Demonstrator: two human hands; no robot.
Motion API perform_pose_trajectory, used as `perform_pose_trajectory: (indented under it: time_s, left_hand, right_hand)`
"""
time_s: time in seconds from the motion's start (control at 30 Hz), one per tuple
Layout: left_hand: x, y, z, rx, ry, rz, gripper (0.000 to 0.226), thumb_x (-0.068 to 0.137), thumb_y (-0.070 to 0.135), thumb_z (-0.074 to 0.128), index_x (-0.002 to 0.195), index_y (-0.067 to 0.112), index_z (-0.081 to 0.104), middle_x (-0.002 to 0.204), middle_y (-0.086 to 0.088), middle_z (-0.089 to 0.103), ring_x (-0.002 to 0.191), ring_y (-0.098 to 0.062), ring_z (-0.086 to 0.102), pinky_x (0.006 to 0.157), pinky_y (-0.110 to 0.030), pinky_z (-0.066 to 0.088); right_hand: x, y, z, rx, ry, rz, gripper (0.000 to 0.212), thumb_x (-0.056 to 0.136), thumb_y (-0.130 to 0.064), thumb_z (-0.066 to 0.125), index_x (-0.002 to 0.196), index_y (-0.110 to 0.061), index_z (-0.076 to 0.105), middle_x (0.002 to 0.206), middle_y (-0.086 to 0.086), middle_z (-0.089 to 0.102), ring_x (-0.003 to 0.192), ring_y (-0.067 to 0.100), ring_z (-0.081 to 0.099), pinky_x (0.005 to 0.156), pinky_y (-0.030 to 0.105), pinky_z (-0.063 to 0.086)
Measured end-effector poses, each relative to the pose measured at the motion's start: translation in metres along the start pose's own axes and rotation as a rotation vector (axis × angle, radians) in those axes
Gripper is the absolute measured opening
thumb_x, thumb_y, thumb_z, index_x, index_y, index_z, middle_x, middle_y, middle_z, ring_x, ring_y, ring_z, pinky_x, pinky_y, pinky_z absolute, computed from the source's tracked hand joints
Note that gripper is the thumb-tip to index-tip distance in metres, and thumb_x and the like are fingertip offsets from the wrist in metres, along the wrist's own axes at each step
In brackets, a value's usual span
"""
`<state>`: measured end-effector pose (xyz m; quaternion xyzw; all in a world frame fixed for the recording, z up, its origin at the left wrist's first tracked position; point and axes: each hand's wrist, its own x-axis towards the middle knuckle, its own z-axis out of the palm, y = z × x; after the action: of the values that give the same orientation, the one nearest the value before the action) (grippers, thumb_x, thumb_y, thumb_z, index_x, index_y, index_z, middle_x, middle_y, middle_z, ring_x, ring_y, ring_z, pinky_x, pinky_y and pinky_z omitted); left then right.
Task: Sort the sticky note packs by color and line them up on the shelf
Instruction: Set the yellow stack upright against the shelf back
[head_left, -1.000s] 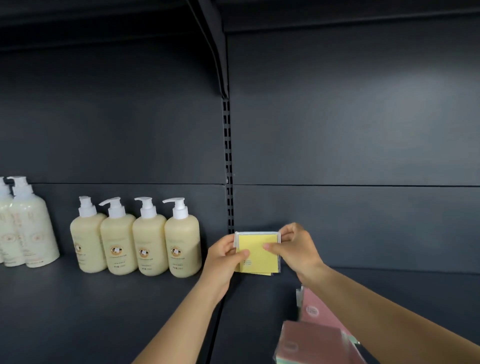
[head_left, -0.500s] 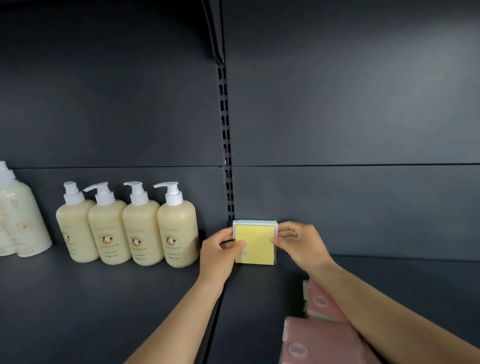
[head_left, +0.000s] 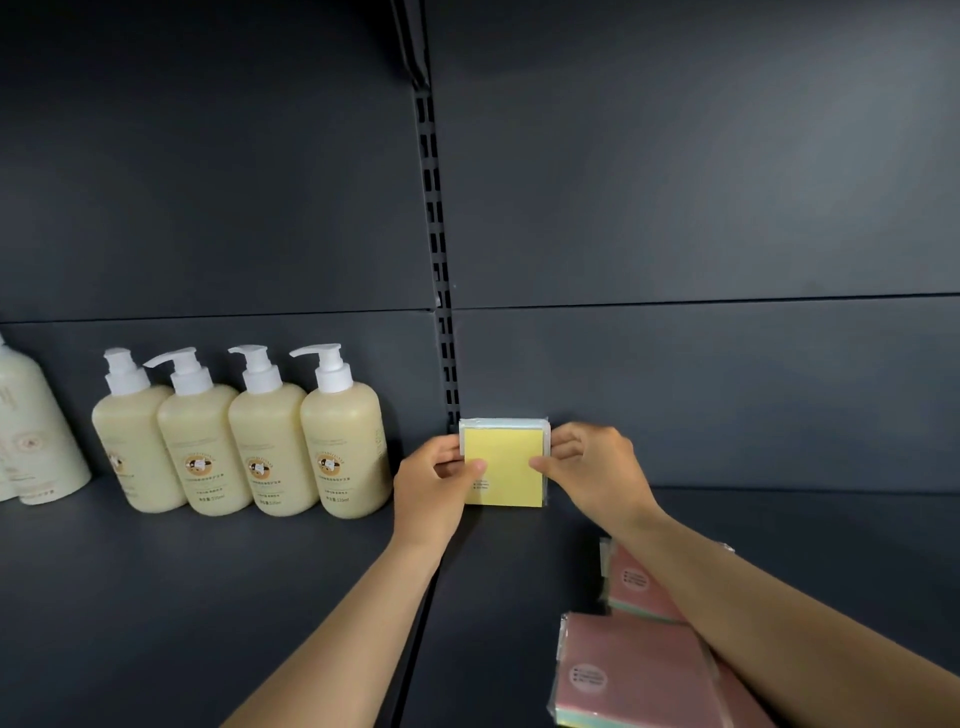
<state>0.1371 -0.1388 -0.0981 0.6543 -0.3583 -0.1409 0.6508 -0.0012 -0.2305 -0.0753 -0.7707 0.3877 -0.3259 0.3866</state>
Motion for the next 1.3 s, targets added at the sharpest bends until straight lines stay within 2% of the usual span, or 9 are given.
perform_pose_trajectory:
  time_s: [0.13, 0.2, 0.27, 0.33, 0.5, 0.67, 0.83, 1.03, 1.3]
  left_hand:
    - [-0.002, 0.006, -0.002, 0.072, -0.015, 0.005, 0.024, 0.082, 0.002, 0.066, 0.102, 0.014, 0.066, 0.092, 0.003, 0.067, 0.078, -0.001, 0.060, 0.060, -0.004, 0.046]
    - [-0.006, 0.012, -0.005, 0.147, -0.038, 0.013, 0.027, 0.082, 0.005, 0.067, 0.108, 0.011, 0.064, 0.098, -0.001, 0.066, 0.079, 0.001, 0.058, 0.061, -0.002, 0.044]
    - [-0.009, 0.021, -0.011, 0.249, -0.054, -0.006, 0.038, 0.082, 0.014, 0.069, 0.119, 0.010, 0.060, 0.109, -0.003, 0.064, 0.083, -0.002, 0.056, 0.067, -0.006, 0.042]
    - [-0.012, 0.033, -0.021, 0.365, -0.095, -0.026, 0.048, 0.083, 0.022, 0.069, 0.127, 0.010, 0.054, 0.118, -0.005, 0.061, 0.092, -0.008, 0.056, 0.079, -0.016, 0.041]
    - [-0.032, 0.077, -0.056, 0.726, -0.401, 0.060, 0.053, 0.084, 0.033, 0.067, 0.131, 0.015, 0.051, 0.133, -0.004, 0.053, 0.117, -0.016, 0.053, 0.095, -0.024, 0.039]
    - [-0.069, 0.120, -0.086, 0.992, -0.568, 0.151, 0.057, 0.086, 0.040, 0.063, 0.136, 0.020, 0.045, 0.140, -0.001, 0.044, 0.126, -0.016, 0.044, 0.102, -0.027, 0.037]
    - [-0.115, 0.151, -0.104, 1.090, -0.673, 0.211, 0.057, 0.087, 0.043, 0.059, 0.138, 0.023, 0.040, 0.140, 0.002, 0.039, 0.126, -0.015, 0.040, 0.092, -0.022, 0.033]
    - [-0.159, 0.161, -0.118, 1.091, -0.794, 0.208, 0.066, 0.086, 0.045, 0.061, 0.142, 0.021, 0.036, 0.145, 0.001, 0.038, 0.131, -0.017, 0.039, 0.101, -0.027, 0.034]
    - [-0.184, 0.131, -0.107, 1.118, -0.876, 0.120, 0.088, 0.081, 0.052, 0.064, 0.149, 0.014, 0.023, 0.154, -0.001, 0.027, 0.139, -0.019, 0.032, 0.110, -0.030, 0.030]
  right_hand:
    - [-0.001, 0.000, 0.000, -0.016, 0.010, -0.002, 0.012, 0.081, -0.020, 0.073, 0.092, -0.020, 0.067, 0.086, -0.009, 0.069, 0.085, 0.006, 0.065, 0.067, 0.014, 0.044]
    - [-0.003, -0.002, -0.003, -0.034, 0.012, 0.008, 0.018, 0.080, -0.022, 0.074, 0.095, -0.019, 0.067, 0.086, -0.008, 0.069, 0.087, 0.007, 0.065, 0.073, 0.018, 0.048]
    - [-0.006, -0.006, -0.010, -0.105, -0.011, 0.002, 0.029, 0.078, -0.025, 0.076, 0.104, -0.016, 0.066, 0.093, -0.005, 0.069, 0.091, 0.010, 0.065, 0.086, 0.026, 0.051]
    - [-0.012, -0.012, -0.021, -0.218, -0.051, -0.041, 0.038, 0.076, -0.030, 0.076, 0.110, -0.016, 0.064, 0.104, -0.001, 0.068, 0.098, 0.013, 0.063, 0.094, 0.031, 0.049]
    - [-0.049, -0.043, -0.064, -0.579, -0.240, -0.159, 0.055, 0.080, -0.044, 0.068, 0.127, -0.020, 0.052, 0.135, 0.001, 0.051, 0.125, 0.018, 0.047, 0.100, 0.030, 0.040]
    - [-0.105, -0.078, -0.089, -0.783, -0.301, -0.184, 0.063, 0.084, -0.048, 0.063, 0.137, -0.021, 0.041, 0.144, 0.000, 0.038, 0.130, 0.019, 0.038, 0.102, 0.030, 0.035]
    - [-0.169, -0.103, -0.096, -0.871, -0.300, -0.164, 0.066, 0.084, -0.049, 0.062, 0.140, -0.022, 0.038, 0.142, 0.001, 0.040, 0.130, 0.021, 0.037, 0.104, 0.032, 0.036]
    - [-0.229, -0.124, -0.098, -0.899, -0.286, -0.133, 0.069, 0.083, -0.051, 0.060, 0.140, -0.018, 0.038, 0.142, 0.003, 0.042, 0.130, 0.022, 0.039, 0.104, 0.032, 0.036]
    - [-0.270, -0.123, -0.095, -0.891, -0.331, -0.116, 0.065, 0.082, -0.048, 0.064, 0.137, -0.022, 0.041, 0.138, -0.003, 0.045, 0.124, 0.019, 0.044, 0.098, 0.030, 0.040]
